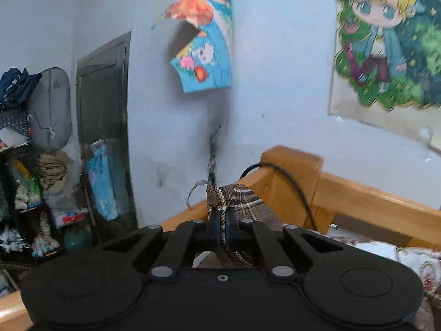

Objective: Fold large clothes

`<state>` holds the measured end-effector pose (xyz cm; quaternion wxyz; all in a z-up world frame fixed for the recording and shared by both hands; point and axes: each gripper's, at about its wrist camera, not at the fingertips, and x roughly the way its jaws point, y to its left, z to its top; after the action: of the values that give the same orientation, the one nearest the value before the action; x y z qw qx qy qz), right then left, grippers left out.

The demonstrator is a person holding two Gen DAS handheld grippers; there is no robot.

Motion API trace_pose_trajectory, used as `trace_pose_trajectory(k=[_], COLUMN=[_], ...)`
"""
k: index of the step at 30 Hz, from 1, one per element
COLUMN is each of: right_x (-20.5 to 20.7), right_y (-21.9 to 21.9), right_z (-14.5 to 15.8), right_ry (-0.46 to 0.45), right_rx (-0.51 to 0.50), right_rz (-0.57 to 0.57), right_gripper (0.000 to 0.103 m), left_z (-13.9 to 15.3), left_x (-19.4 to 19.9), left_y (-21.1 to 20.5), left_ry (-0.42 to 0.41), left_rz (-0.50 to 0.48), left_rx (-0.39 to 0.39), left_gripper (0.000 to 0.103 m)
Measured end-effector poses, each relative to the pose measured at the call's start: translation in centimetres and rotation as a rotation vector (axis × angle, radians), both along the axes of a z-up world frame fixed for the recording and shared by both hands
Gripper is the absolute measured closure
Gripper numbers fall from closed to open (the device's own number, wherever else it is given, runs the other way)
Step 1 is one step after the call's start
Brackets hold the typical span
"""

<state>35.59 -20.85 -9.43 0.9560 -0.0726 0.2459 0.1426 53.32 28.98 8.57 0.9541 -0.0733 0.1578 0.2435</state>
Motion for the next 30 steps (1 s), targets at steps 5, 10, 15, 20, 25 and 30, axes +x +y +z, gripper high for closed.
trace_pose_trajectory(k=[5, 10, 15, 20, 25, 30], right_x=[-0.2, -0.3, -1.1, -2.2, -3.3, -4.5], right_y=[-0.6, -0.8, -1.1, -2.4, -4.6, -6.9], right_z=[0.2, 0.4, 1.1, 1.9, 2.4, 2.0], right_ry=[0.003, -0.006, -0.029, -0.043, -0.039, -0.019], right_rx=[0.025, 0.047, 0.065, 0.068, 0.065, 0.057], right_rz=[-0.025, -0.036, -0.044, -0.074, -0.124, -0.179], right_gripper=[0.000, 0.000, 0.000, 0.000, 0.000, 0.000], left_z=[2.4, 6.5, 9.6, 9.8, 6.8, 1.2], left_x=[-2.2, -4.2, -6.5, -7.7, -8.4, -8.9], left_y=[-2.0, -6.8, -13.3, -20.5, -26.8, -31.9], left_ry=[-0.126, -0.253, -0.370, -0.386, -0.339, -0.216], left_rz=[-0.146, -0.331, -0.567, -0.814, -0.995, -1.127], left_rx=[0.012, 0.038, 0.011, -0.059, -0.161, -0.251], left_gripper=[0.101, 0.101, 0.101, 0.101, 0.101, 0.101])
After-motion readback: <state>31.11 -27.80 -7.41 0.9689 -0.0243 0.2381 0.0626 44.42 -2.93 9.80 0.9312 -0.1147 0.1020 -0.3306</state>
